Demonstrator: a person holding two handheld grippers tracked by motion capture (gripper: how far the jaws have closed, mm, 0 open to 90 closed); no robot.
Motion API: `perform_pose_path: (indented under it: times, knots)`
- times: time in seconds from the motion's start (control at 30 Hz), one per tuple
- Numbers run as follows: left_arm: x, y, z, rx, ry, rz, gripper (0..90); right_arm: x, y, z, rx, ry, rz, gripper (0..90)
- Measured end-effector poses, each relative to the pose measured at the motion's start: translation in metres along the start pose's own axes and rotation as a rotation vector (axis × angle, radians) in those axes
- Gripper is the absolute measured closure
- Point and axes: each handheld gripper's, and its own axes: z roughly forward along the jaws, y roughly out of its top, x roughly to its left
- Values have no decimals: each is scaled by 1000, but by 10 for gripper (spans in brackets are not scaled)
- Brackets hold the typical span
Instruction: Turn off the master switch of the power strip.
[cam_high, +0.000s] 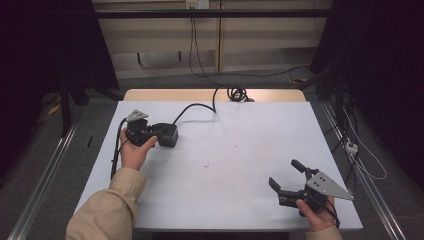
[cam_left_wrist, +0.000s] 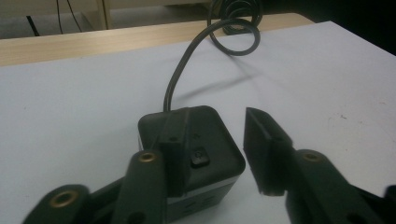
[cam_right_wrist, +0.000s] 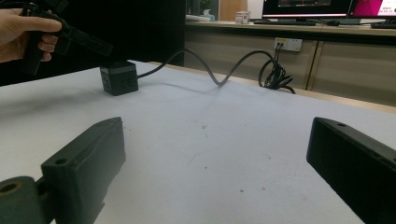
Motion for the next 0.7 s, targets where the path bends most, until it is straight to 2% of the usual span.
perform_pose_path:
  times: [0.1, 0.2, 0.23, 0.3, 0.37, 0.47, 0.53, 0.7]
  knots:
    - [-3, 0, 0, 1, -6, 2, 394, 0, 0, 0, 1, -2, 1, 44]
    - [-6, 0, -3, -5, -21, 4, 312, 0, 0, 0, -2, -2, 1, 44]
    - [-8, 0, -4, -10, -28, -8, 292, 0, 0, 0, 0, -2, 0, 44]
    - [-10, 1, -7, -13, -39, -1, 248, -1, 0, 0, 0, -2, 2, 44]
    - [-13, 0, -10, -12, -48, -1, 214, 0, 1, 0, -1, -2, 0, 44]
    - [-17, -2, -14, 0, -62, 23, 162, 0, 0, 1, 0, 0, -1, 44]
    - [-21, -5, -16, -16, -78, 20, 144, 0, 0, 1, 0, -2, -1, 44]
    - [-27, -13, -21, -4, -96, 54, 119, 0, 0, 0, 1, 0, -1, 44]
